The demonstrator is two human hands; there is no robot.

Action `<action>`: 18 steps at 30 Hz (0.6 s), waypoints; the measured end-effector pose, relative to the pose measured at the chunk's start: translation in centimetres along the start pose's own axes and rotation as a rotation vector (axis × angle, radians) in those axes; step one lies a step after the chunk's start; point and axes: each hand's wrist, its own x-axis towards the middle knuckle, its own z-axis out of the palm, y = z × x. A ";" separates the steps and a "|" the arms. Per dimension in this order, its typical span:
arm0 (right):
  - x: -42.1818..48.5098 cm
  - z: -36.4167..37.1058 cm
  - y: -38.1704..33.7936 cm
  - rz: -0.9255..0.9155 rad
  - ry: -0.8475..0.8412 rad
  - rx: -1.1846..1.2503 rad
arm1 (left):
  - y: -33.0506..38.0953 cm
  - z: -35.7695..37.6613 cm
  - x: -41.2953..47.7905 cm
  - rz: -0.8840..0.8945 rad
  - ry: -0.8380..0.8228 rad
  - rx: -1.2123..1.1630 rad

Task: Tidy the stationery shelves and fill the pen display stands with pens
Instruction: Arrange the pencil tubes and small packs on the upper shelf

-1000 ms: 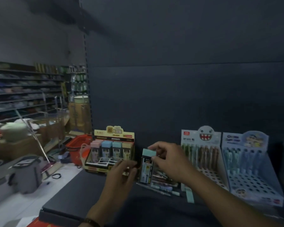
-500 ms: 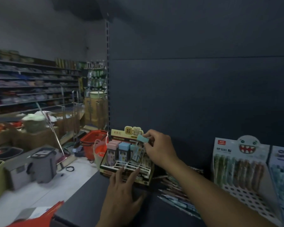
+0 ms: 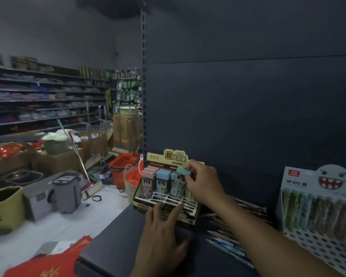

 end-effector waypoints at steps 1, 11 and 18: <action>0.1 0.0 0.0 0.006 -0.004 -0.005 | 0.0 0.0 0.0 -0.003 -0.003 -0.007; 1.9 0.9 -2.0 -0.053 -0.111 -0.236 | 0.0 0.0 0.1 0.000 -0.009 -0.011; 1.1 2.3 -1.9 -0.104 -0.099 -0.373 | -0.1 -0.1 0.0 -0.003 -0.015 -0.004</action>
